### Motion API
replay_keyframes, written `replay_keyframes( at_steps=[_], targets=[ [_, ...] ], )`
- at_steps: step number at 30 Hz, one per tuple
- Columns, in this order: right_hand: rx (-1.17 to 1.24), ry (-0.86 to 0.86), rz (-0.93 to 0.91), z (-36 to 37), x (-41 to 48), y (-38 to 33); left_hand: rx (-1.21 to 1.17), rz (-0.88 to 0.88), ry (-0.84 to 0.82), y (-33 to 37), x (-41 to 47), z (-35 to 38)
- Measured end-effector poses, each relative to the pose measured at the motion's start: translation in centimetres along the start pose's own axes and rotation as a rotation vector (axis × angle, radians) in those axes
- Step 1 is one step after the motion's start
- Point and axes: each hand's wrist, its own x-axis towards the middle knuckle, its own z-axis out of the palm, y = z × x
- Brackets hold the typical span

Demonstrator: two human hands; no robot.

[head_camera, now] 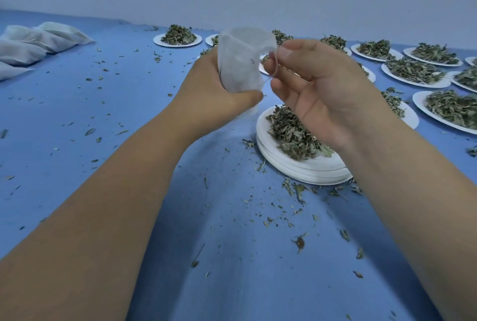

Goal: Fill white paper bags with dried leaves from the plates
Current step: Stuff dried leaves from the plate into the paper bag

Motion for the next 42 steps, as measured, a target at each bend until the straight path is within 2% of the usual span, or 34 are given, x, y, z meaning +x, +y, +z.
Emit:
replay_keyframes(
  at_steps=[3, 7, 10, 13, 20, 23, 26, 28, 30, 33, 36, 39, 42],
  targets=[
    [-0.189, 0.056, -0.093, -0.4, 0.1, 0.1, -0.051, -0.101, -0.044, 0.1, 0.3, -0.8],
    [-0.522, 0.09, -0.188, -0.1, -0.2, 0.5, -0.055, -0.115, -0.081, 0.3, 0.1, -0.6],
    [-0.533, 0.048, -0.176, 0.3, -0.3, 0.7, 0.014, -0.081, -0.051, 0.5, 0.1, -0.4],
    [-0.603, 0.062, -0.265, 0.5, -0.5, 1.2, 0.037, -0.075, -0.06, 1.0, -0.1, -0.2],
    [-0.705, 0.133, -0.289, 0.2, -0.3, 1.4, -0.056, -0.095, -0.16, 1.2, -0.4, -0.4],
    [-0.791, 0.145, -0.339, 0.2, -0.3, 1.5, -0.091, -0.106, -0.101, 1.0, -0.2, -0.6],
    [-1.141, 0.121, -0.408, -0.6, -0.1, 0.1, -0.011, -0.116, 0.062, 0.7, 0.3, -1.0],
    [-1.483, -0.047, -0.258, -1.8, -0.1, -1.8, 0.007, -0.087, 0.111, 0.8, 0.5, -1.3],
    [-1.666, -0.22, -0.024, -3.0, -0.8, -3.3, -0.009, -0.073, 0.078, 1.1, 0.3, -1.2],
    [-1.697, -0.311, 0.064, -4.1, -1.9, -3.6, 0.042, -0.035, 0.019, 1.0, 0.4, -0.7],
    [-1.762, -0.325, 0.037, -4.6, -2.3, -3.1, 0.126, 0.017, 0.052, 0.4, 0.6, -0.4],
    [-1.689, -0.247, -0.073, -5.3, -2.5, -3.0, 0.385, 0.104, 0.082, -0.5, 0.7, -0.6],
    [-1.644, -0.217, -0.148, -5.8, -2.8, -2.7, 0.634, 0.146, 0.04, -1.1, 0.6, -0.6]
  ],
)
